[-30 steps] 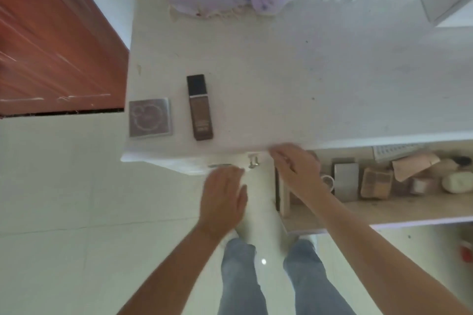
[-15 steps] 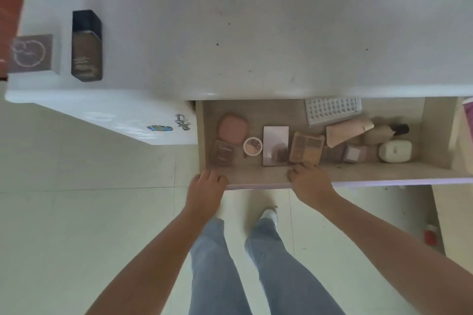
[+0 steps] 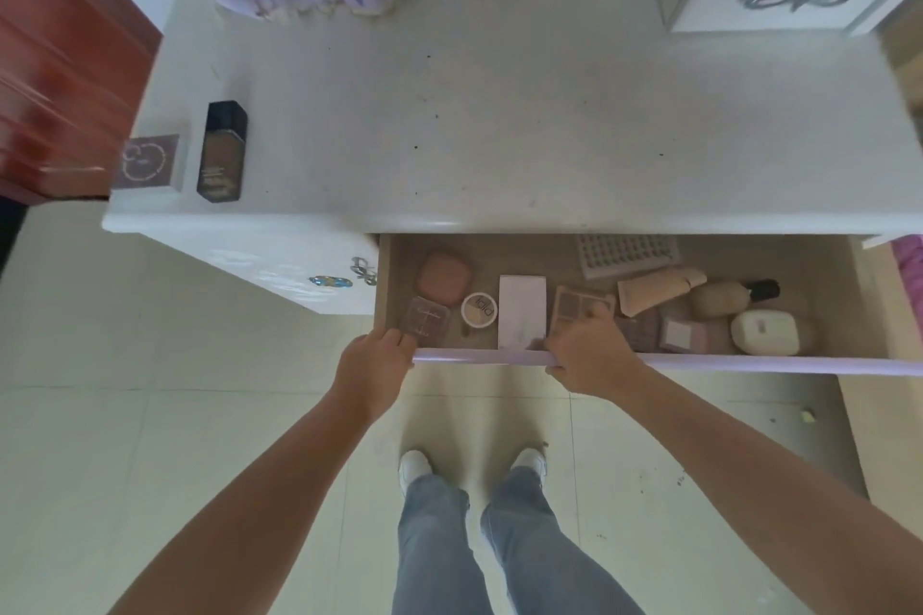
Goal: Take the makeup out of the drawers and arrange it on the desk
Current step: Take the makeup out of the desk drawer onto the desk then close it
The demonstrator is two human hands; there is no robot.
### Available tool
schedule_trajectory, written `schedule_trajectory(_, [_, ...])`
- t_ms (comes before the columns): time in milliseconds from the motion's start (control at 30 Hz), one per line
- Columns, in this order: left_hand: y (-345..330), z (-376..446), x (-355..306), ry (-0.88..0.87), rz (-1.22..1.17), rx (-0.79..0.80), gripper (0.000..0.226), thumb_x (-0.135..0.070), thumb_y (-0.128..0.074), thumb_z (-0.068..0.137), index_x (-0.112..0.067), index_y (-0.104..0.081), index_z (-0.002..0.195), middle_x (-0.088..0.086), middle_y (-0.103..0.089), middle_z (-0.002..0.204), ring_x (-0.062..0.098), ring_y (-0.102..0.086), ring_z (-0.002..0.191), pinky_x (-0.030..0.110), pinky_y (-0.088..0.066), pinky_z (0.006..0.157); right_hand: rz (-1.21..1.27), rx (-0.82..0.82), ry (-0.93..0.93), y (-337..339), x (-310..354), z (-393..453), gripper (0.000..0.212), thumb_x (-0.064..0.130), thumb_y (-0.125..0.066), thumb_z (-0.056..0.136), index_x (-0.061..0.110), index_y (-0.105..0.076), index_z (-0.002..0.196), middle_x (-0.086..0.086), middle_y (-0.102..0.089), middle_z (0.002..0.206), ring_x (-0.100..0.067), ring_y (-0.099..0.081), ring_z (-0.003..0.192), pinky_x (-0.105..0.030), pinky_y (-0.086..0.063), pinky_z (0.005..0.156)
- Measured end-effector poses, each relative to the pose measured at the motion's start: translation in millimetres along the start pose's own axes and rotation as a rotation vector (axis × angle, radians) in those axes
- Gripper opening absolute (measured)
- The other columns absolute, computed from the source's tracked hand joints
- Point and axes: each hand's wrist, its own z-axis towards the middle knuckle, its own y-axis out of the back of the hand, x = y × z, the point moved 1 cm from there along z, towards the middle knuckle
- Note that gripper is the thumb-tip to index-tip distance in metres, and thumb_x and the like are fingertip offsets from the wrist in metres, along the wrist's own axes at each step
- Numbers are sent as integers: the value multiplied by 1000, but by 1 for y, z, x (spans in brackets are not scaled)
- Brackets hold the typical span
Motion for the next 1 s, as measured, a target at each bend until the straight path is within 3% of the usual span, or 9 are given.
schedule_trajectory(333, [-13,-2,-9,67,28,0,48,-15,-90,7,-14,-58,43,-2,-51,39,14,-52,33,11,-34,33,115,-54,3,-23,5,7,32,24,-43,91,12,-55,119,-7,-59,115,-25,-54,109,-32,-40,89])
schedule_trajectory(500, [-20,7,-3,87,13,12,50,-15,-89,4,-14,-57,42,-1,-50,38,15,-51,32,10,-31,30,137,-205,-65,-23,9,15,21,28,-71,68,15,-70,84,-4,-67,82,-20,-64,83,-26,-47,68])
schedule_trajectory(600, [-27,8,-5,67,56,4,50,-12,-87,2,-14,-57,42,-2,-48,36,15,-48,29,9,-29,29,87,-172,-84,-34,14,16,31,31,-85,28,20,-64,49,2,-59,50,-15,-59,49,-19,-42,43])
schedule_trajectory(667, [-34,7,-4,43,71,-8,48,-8,-85,3,-14,-56,41,-1,-47,36,15,-48,29,9,-30,30,110,-200,-96,-48,14,21,37,30,-85,16,20,-59,41,3,-54,43,-13,-55,41,-16,-38,36])
schedule_trajectory(733, [-44,9,-2,31,54,-6,47,-5,-83,4,-14,-57,43,0,-48,38,15,-49,31,10,-33,32,97,-197,-74,-47,17,20,37,28,-85,19,19,-61,46,2,-57,48,-15,-58,46,-18,-40,38])
schedule_trajectory(800, [-39,11,-2,31,74,93,47,-15,-89,16,-14,-63,56,1,-57,51,16,-58,45,13,-41,40,115,-84,-47,-40,18,16,36,35,-83,47,14,-68,72,-3,-66,76,-20,-64,73,-25,-50,56])
schedule_trajectory(867, [-27,17,3,15,45,297,48,-40,-81,61,-13,-63,97,5,-64,94,20,-63,90,24,-50,72,245,26,-16,-33,10,22,44,47,-60,80,12,-60,108,-7,-58,111,-23,-54,107,-30,-45,84])
schedule_trajectory(933, [-22,28,8,59,-84,479,51,-53,-52,84,-13,-52,117,5,-55,119,24,-52,114,32,-43,89,459,123,-46,-18,3,31,44,52,-45,88,15,-60,107,-5,-60,108,-22,-55,107,-26,-42,80])
schedule_trajectory(1000, [-15,45,7,179,-262,407,46,-48,-45,90,-12,-52,117,8,-55,122,27,-51,114,35,-43,89,528,9,-121,-7,-3,46,35,48,-42,91,20,-59,103,-3,-62,102,-23,-55,105,-25,-42,76])
